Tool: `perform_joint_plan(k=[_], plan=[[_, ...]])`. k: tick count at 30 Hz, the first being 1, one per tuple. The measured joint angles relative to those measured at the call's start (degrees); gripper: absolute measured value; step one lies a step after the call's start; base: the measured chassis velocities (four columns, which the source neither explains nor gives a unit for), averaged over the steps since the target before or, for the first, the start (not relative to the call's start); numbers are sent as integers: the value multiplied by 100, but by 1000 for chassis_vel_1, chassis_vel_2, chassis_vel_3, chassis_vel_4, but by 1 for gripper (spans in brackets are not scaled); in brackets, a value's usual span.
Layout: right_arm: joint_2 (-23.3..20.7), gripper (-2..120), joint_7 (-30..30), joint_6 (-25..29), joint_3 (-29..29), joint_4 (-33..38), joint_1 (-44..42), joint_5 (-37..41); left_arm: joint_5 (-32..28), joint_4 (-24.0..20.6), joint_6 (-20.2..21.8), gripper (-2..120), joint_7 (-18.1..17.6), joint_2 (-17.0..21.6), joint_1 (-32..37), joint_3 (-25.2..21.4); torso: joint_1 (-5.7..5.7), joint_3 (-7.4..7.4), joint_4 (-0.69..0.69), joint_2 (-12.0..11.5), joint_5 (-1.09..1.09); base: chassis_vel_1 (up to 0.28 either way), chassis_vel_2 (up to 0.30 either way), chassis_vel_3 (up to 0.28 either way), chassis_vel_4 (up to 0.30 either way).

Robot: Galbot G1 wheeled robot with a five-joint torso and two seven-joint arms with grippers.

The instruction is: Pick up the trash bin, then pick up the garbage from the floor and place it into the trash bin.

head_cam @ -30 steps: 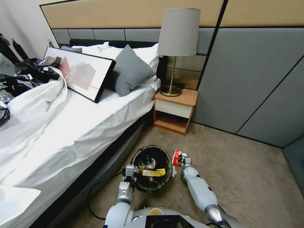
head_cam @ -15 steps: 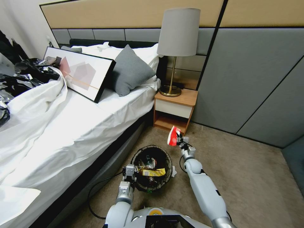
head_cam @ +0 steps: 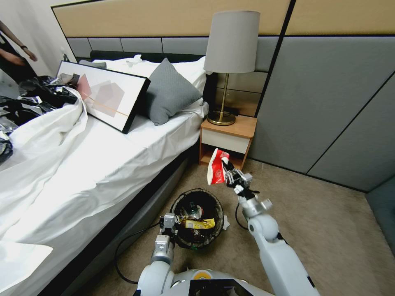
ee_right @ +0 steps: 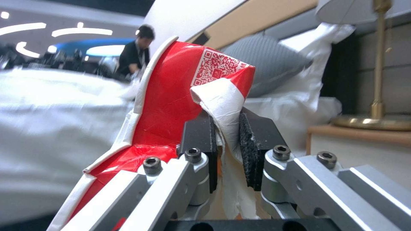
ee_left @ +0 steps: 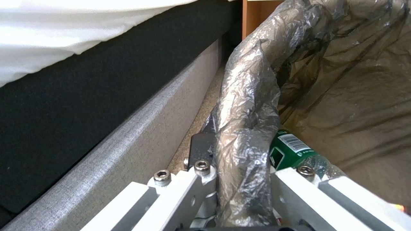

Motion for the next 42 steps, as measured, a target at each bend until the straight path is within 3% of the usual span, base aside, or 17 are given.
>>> perform_joint_plan(k=[13, 29, 32, 39, 41, 42], plan=[[115, 10, -90, 419, -148, -461, -511, -582, -14, -80, 2, 1, 1, 23, 6, 28, 0, 0, 0, 0, 1, 0, 0, 0, 0], [181, 10, -49, 461, -213, -880, -464, -825, -13, -121, 12, 1, 2, 10, 32, 68, 0, 0, 0, 0, 0, 0, 0, 0, 0], [168, 28, 1, 472, -283, -981, -493, -951, -7, -122, 13, 1, 2, 8, 35, 81, 0, 0, 0, 0, 0, 0, 0, 0, 0], [197, 51, 6, 522, -392, -1048, -527, -1084, -1, -99, 14, 1, 2, -7, 22, 97, 0, 0, 0, 0, 0, 0, 0, 0, 0], [199, 53, 6, 523, -395, -1050, -525, -1087, 0, -97, 14, 1, 3, -8, 22, 97, 0, 0, 0, 0, 0, 0, 0, 0, 0], [203, 60, 8, 524, -401, -1051, -523, -1090, 0, -95, 14, 1, 4, -8, 22, 98, 0, 0, 0, 0, 0, 0, 0, 0, 0]])
